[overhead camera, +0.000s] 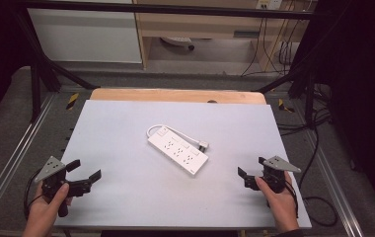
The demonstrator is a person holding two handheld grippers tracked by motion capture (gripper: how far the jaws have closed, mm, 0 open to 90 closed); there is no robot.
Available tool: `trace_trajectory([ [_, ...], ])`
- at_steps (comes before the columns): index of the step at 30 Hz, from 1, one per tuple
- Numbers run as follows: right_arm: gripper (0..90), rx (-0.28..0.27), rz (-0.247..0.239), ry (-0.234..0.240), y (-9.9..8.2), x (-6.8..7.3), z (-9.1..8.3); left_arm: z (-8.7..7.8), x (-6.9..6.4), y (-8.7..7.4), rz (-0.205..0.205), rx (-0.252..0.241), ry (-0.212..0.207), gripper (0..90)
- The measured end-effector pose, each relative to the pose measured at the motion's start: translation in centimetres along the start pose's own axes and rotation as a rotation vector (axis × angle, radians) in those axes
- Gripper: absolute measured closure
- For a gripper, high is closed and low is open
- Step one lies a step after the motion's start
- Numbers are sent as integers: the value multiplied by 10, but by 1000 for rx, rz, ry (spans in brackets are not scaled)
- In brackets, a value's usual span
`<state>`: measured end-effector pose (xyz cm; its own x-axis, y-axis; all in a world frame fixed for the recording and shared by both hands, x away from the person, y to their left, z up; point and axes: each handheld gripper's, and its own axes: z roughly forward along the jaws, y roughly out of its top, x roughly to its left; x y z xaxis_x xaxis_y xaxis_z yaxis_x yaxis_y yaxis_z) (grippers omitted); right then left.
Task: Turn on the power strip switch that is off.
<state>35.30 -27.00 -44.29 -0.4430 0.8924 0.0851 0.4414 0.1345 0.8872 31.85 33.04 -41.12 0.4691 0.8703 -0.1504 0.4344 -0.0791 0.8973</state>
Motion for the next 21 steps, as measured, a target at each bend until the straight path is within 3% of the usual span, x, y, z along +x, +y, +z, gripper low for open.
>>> trace_trajectory([
  [9,62,6,32,10,1,0,-3,0,0,-1,2,3,3,66],
  [21,34,-1,-13,26,3,7,1,6,-7,-2,31,38,-33,58],
])
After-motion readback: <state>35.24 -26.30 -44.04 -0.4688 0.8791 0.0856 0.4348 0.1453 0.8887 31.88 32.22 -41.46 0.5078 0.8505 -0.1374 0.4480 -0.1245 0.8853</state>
